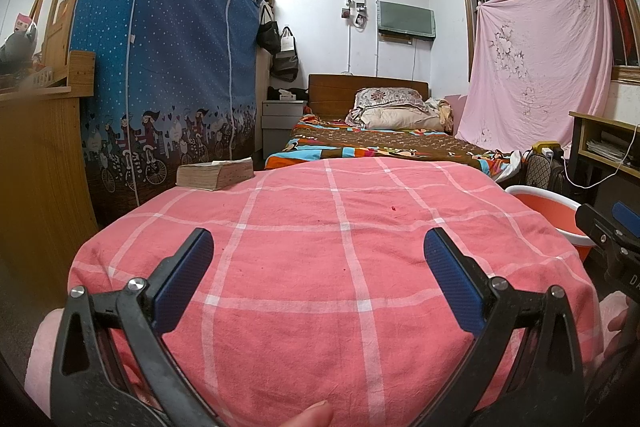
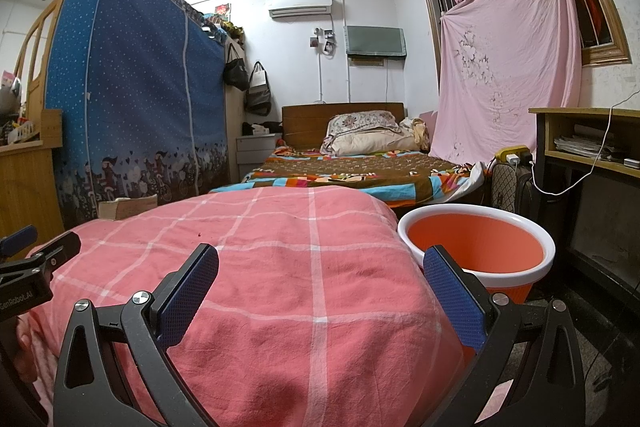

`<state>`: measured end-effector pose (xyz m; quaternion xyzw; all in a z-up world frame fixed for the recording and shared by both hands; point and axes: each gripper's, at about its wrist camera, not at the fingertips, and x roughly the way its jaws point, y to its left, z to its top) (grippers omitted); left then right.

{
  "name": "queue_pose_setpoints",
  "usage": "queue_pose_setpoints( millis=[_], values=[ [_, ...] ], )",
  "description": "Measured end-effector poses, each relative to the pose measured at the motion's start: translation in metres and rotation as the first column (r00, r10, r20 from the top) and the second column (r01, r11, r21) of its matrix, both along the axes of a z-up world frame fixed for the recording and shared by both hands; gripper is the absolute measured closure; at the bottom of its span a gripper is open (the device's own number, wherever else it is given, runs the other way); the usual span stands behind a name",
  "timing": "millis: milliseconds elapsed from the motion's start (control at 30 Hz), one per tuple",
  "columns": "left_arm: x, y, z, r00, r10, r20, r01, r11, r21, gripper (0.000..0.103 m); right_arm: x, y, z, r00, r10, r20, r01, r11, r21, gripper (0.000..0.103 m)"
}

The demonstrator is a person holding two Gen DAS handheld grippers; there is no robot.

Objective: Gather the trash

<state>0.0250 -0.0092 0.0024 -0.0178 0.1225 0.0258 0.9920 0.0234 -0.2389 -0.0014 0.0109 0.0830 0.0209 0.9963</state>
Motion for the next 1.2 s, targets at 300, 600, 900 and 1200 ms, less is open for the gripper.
queue_pose_setpoints(
  millis=[300,600,900,1200],
  values=[
    [0.0003,-0.0004,-0.0001,1.000,0.000,0.000,0.000,1.000,0.000,0.012,0.0000,0.0002,0.0002,1.000,0.000,-0.001,0.000,1.000,0.001,0.000],
    [-0.0020,0.0013,-0.0002,1.000,0.011,0.002,-0.011,1.000,-0.025,0.012,0.0000,0.0002,0.0005,1.000,-0.001,0.000,0.001,1.000,0.001,0.000],
    [-0.0068,-0.0031,-0.0010,0.999,0.026,0.025,-0.026,1.000,-0.003,0.012,0.0001,-0.0005,0.0006,1.000,0.001,-0.002,-0.001,1.000,0.000,0.000],
    [-0.0058,-0.0045,-0.0013,0.999,0.025,0.021,-0.025,1.000,0.002,0.012,0.0000,-0.0004,0.0003,1.000,-0.001,-0.003,0.001,1.000,0.002,0.000]
  ],
)
